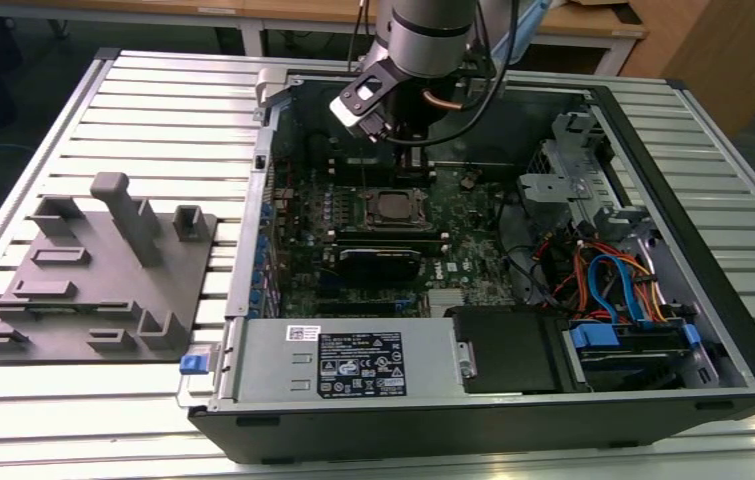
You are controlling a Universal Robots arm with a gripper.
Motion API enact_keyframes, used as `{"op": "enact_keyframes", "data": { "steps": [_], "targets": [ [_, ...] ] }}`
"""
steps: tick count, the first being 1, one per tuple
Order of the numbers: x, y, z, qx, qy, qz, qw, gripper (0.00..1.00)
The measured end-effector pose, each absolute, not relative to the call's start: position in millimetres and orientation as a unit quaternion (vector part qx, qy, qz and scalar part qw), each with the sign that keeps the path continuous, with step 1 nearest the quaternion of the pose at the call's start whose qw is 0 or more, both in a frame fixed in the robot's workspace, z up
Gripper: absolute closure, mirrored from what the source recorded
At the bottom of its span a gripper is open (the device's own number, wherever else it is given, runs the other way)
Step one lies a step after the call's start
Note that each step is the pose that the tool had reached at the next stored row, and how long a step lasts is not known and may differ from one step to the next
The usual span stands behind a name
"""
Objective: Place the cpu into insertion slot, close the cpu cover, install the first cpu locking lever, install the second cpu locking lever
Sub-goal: 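Install the first cpu locking lever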
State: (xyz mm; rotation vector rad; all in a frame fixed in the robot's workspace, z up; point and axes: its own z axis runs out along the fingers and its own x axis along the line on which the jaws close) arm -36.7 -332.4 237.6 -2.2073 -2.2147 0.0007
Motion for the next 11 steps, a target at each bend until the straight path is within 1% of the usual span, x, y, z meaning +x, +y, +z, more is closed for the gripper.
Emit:
{"op": "enact_keyframes", "data": {
  "steps": [11],
  "targets": [
    [-36.7, -332.4, 237.6, -0.657, -0.754, 0.001, 0.007, 0.9]
  ]
}}
